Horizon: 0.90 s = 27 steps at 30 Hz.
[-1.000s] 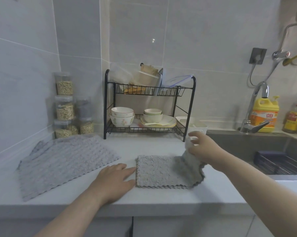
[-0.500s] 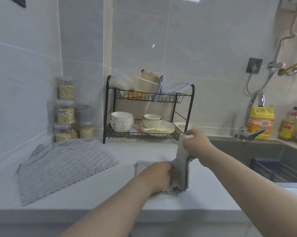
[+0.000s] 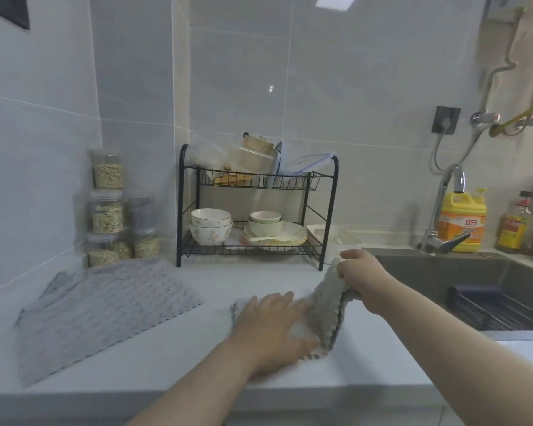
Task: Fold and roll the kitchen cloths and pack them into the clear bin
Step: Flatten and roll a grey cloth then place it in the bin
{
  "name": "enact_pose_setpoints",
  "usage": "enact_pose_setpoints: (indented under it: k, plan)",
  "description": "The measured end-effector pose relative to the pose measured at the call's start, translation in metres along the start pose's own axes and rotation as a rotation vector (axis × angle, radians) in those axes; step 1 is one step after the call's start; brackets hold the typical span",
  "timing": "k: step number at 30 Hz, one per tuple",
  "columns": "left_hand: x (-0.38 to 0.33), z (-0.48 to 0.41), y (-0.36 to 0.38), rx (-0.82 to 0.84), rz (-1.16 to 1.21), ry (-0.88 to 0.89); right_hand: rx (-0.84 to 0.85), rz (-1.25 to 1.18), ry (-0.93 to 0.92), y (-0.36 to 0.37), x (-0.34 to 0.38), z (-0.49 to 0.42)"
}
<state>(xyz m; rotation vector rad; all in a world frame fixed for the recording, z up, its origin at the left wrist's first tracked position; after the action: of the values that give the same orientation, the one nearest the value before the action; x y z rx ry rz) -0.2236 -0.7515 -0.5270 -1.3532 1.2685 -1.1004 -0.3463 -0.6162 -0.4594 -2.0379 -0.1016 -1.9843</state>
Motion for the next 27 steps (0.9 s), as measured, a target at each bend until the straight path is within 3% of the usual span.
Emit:
enact_pose_setpoints:
  k: [2,5,9,14,21,25,27]
  plan:
    - [0.048,0.015,0.003,-0.063,0.050,-0.152,0.018,0.055,-0.029,0.010,0.006,0.001]
    - [0.093,0.031,0.020,-0.017,0.229,-0.303,0.080,0.097,-0.077,0.034,0.012,0.005]
    - [0.083,0.022,0.024,0.026,0.171,-0.219,0.205,0.207,-0.147,0.082,0.015,0.014]
    - [0.091,0.024,0.021,-0.011,0.268,-0.281,0.342,0.467,-0.172,0.134,-0.001,0.019]
    - [0.086,0.023,0.012,-0.072,0.204,-0.229,0.421,0.606,-0.190,0.168,-0.016,0.028]
    - [0.087,0.025,0.015,-0.004,0.261,-0.250,0.453,0.587,-0.219,0.173,-0.019,0.034]
    - [0.090,0.025,0.016,-0.014,0.270,-0.251,0.484,0.388,-0.195,0.164,-0.017,0.040]
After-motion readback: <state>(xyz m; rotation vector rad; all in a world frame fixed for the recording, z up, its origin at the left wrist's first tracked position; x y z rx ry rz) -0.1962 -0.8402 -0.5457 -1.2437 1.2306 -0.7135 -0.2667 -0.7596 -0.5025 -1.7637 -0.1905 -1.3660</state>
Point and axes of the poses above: each hand's wrist, its own z-axis away from the middle knuckle, its own y-axis out of the palm, x = y × z, the point moved 7 cm from there along -z, towards the middle knuckle, and after that the axes turned 12 degrees about -z, right-handed, at the moved point
